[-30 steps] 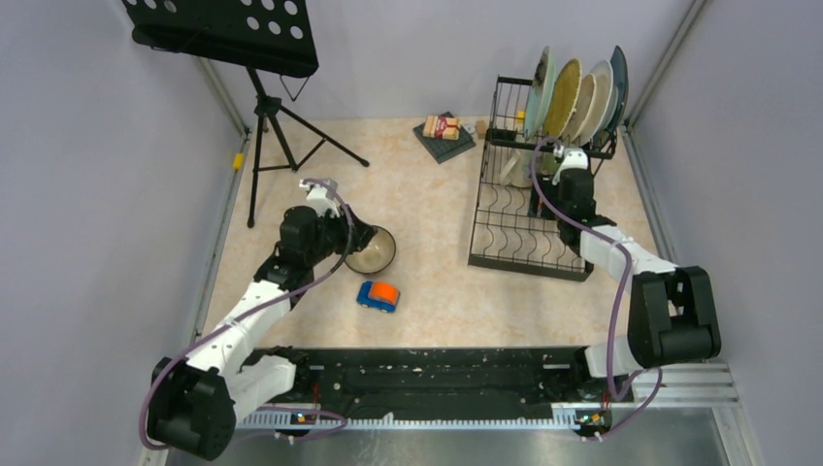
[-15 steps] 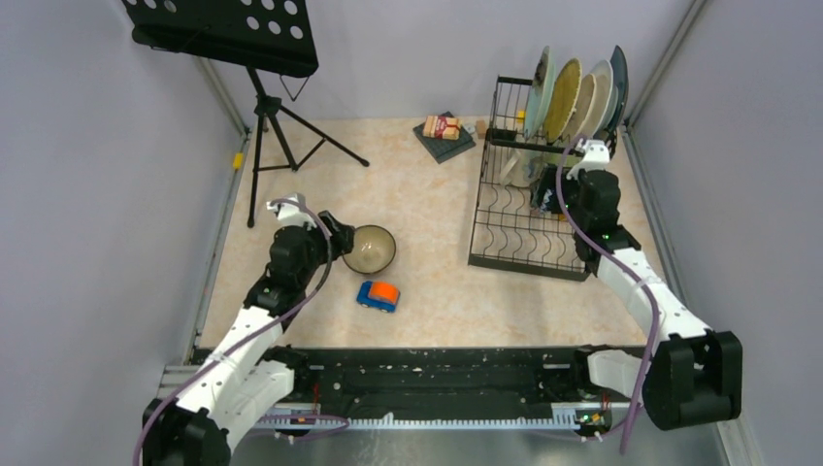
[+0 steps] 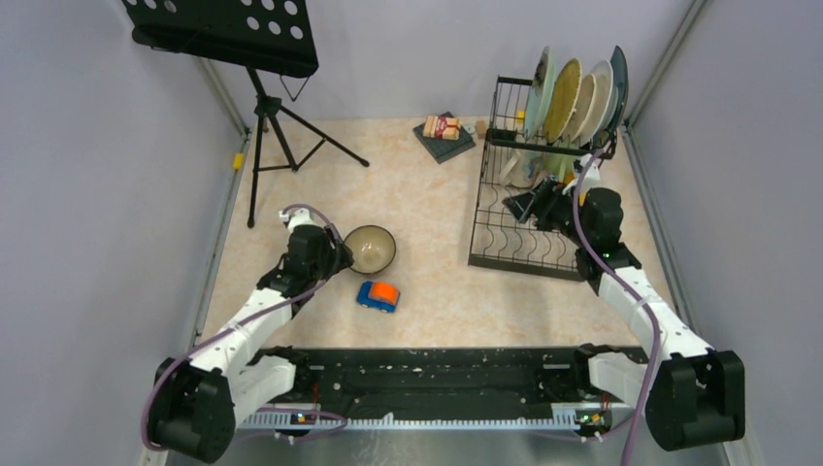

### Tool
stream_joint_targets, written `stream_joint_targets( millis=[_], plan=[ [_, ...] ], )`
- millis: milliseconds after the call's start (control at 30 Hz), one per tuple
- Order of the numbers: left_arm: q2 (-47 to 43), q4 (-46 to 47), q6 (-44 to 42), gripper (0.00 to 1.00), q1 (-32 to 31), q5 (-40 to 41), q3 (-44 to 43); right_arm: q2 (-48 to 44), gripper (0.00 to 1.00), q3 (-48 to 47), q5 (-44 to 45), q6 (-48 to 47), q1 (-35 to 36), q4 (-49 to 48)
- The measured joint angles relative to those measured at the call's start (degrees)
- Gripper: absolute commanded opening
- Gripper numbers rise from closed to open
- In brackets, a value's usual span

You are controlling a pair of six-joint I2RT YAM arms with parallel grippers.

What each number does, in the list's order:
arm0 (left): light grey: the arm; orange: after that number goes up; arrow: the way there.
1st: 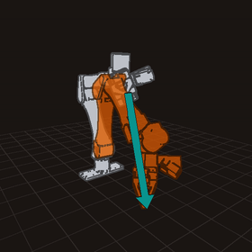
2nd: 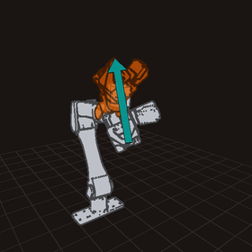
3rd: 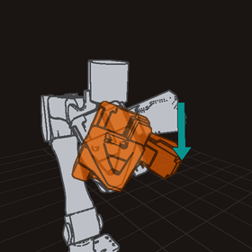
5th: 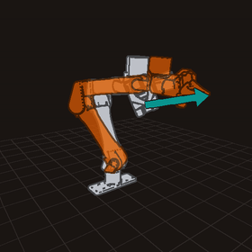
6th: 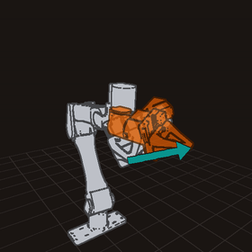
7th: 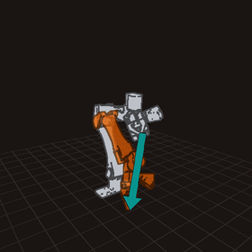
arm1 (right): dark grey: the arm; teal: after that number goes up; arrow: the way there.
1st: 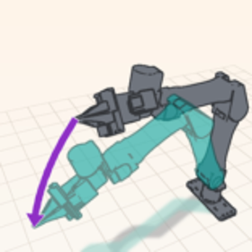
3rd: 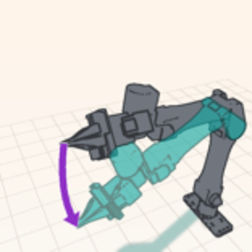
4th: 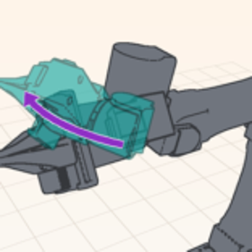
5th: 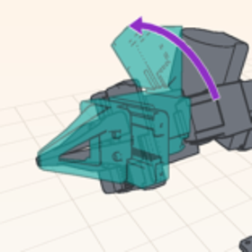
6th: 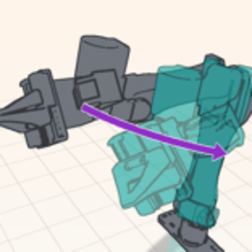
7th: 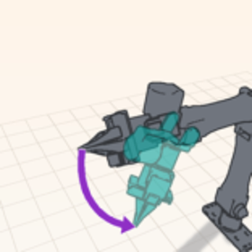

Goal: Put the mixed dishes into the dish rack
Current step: Insert the bowl into the dish rack, then pick up the bowl from the center of the board.

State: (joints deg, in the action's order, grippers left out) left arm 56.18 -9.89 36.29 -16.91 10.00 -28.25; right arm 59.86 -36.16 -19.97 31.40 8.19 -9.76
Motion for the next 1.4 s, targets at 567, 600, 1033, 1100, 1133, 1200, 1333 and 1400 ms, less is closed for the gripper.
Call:
stream_joint_targets(
  millis=[567,600,1033,1100,1133,1200,1333,1400],
  plan=[
    [11.04,-1.27,-0.02,0.56,0.33,-1.49,-5.16,4.59,0.78,-2.08,-11.43,5.07,3.37,-3.52],
    [11.65,-1.25,0.0,0.55,0.33,-1.62,-5.46,4.92,0.78,-2.34,-11.65,5.07,3.82,-3.52],
    [17.46,-0.87,-0.13,0.27,0.37,-2.69,-8.68,7.85,0.78,-3.39,-12.48,5.42,7.08,-3.8],
    [17.59,-0.9,-0.26,0.22,0.37,-2.69,-8.72,8.55,0.78,-3.39,-12.59,5.95,7.65,-4.37],
    [17.59,-0.9,-0.28,0.18,0.39,-2.73,-8.72,8.87,0.78,-3.39,-12.66,6.23,8.04,-4.46],
    [17.62,-0.98,-0.5,0.15,0.5,-2.78,-8.72,9.77,0.79,-3.39,-12.7,6.49,9.03,-4.81],
    [17.73,-1.18,-0.9,0.05,0.52,-3.08,-8.72,11.08,0.79,-3.48,-12.76,6.84,10.05,-4.83],
    [17.73,-1.14,-0.96,0.01,0.52,-3.15,-8.72,11.45,0.79,-4.0,-12.74,6.95,10.19,-4.72]
  ],
)
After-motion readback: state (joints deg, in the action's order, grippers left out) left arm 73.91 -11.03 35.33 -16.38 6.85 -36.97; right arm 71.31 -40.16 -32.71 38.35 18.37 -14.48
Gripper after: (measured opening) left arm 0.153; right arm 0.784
